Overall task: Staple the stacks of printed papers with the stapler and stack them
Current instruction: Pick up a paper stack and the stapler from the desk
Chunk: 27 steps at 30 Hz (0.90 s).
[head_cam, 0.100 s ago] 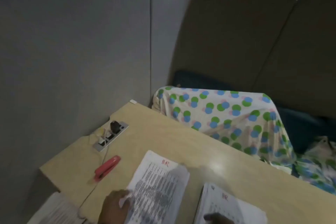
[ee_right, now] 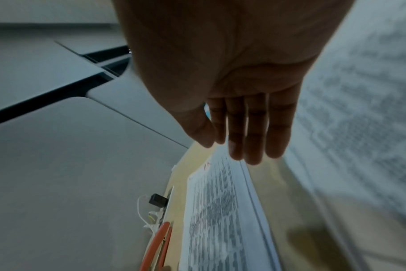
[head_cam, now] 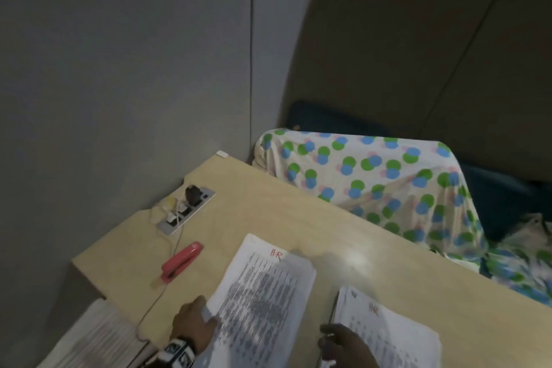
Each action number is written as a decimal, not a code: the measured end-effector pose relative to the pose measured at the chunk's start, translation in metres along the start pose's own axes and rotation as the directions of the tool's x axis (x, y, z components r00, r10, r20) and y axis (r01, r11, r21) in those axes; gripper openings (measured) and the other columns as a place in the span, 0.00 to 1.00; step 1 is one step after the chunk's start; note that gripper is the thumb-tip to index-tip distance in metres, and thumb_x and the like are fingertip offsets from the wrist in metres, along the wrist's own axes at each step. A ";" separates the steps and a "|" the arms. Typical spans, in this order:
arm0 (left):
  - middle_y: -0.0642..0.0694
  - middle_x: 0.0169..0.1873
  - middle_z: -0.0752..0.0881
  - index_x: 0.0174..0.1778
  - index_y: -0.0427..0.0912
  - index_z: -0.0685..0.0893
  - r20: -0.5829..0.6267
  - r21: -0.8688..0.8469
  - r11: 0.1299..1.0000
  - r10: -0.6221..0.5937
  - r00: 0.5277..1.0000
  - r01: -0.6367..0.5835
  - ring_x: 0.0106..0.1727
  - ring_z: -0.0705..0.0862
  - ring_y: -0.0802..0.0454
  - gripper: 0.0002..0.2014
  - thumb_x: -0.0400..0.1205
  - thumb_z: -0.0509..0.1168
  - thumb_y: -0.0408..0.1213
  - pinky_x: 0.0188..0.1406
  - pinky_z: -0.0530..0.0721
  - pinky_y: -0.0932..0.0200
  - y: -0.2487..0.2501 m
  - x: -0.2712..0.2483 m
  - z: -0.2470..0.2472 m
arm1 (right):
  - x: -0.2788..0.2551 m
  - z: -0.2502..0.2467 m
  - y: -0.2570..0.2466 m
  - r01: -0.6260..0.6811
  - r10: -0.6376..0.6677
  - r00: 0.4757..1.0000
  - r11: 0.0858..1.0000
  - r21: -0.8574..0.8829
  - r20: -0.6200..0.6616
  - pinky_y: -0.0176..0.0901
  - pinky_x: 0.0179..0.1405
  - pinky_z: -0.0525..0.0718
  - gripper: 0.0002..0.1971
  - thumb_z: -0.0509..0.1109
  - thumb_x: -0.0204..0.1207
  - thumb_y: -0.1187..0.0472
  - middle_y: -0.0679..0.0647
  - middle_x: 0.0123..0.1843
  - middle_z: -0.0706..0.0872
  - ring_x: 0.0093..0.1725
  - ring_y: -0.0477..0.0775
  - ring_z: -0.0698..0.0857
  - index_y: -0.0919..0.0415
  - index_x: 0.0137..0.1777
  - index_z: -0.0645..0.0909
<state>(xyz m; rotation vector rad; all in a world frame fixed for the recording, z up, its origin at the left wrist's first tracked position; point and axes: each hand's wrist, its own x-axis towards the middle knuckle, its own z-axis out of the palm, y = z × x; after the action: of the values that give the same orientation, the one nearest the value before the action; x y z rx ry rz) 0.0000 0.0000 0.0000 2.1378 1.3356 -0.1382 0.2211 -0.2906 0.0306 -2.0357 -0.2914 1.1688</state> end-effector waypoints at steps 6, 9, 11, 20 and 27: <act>0.38 0.75 0.70 0.78 0.39 0.62 0.178 -0.045 0.997 -0.054 0.983 0.063 0.75 0.71 0.40 0.37 0.76 0.65 0.53 0.72 0.71 0.53 0.013 0.002 0.009 | 0.037 0.079 -0.048 -0.268 0.267 0.963 0.940 -0.213 -0.032 0.41 0.59 0.78 0.42 0.73 0.75 0.49 0.58 0.73 0.75 0.63 0.53 0.78 0.68 0.81 0.59; 0.37 0.70 0.77 0.73 0.37 0.67 0.209 -0.088 0.992 -0.068 0.976 0.088 0.69 0.78 0.39 0.37 0.74 0.69 0.54 0.66 0.77 0.53 0.018 0.004 0.013 | 0.045 0.101 -0.042 -0.274 0.251 0.960 0.930 -0.245 -0.121 0.45 0.68 0.77 0.47 0.76 0.72 0.49 0.61 0.77 0.72 0.73 0.59 0.76 0.70 0.82 0.56; 0.37 0.68 0.75 0.71 0.41 0.70 0.178 -0.042 0.995 -0.085 0.980 0.093 0.66 0.78 0.39 0.34 0.73 0.70 0.54 0.66 0.77 0.53 0.018 0.003 0.014 | 0.051 0.104 -0.038 -0.254 0.227 0.965 0.931 -0.263 -0.130 0.45 0.70 0.77 0.50 0.78 0.69 0.47 0.61 0.79 0.71 0.75 0.59 0.74 0.71 0.82 0.55; 0.41 0.70 0.80 0.74 0.42 0.69 0.274 -0.308 0.947 -0.001 0.962 0.089 0.68 0.79 0.41 0.27 0.80 0.66 0.45 0.68 0.77 0.51 0.022 0.010 0.012 | 0.048 0.107 -0.035 -0.319 0.263 0.946 0.861 -0.397 -0.192 0.50 0.71 0.76 0.47 0.75 0.64 0.37 0.60 0.74 0.72 0.74 0.60 0.72 0.65 0.76 0.65; 0.48 0.77 0.71 0.78 0.44 0.65 0.241 -0.609 0.792 0.124 0.963 0.050 0.77 0.70 0.47 0.42 0.73 0.68 0.63 0.78 0.67 0.43 0.014 0.011 -0.003 | 0.042 0.076 -0.064 -0.054 0.052 0.978 0.999 -0.003 -0.204 0.52 0.61 0.87 0.36 0.72 0.76 0.45 0.61 0.64 0.86 0.58 0.58 0.89 0.68 0.77 0.67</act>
<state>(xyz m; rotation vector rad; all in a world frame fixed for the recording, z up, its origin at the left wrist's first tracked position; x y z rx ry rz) 0.0168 0.0057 0.0044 1.5237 0.9961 0.0235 0.1932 -0.1867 0.0260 -2.1622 -0.1415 0.9811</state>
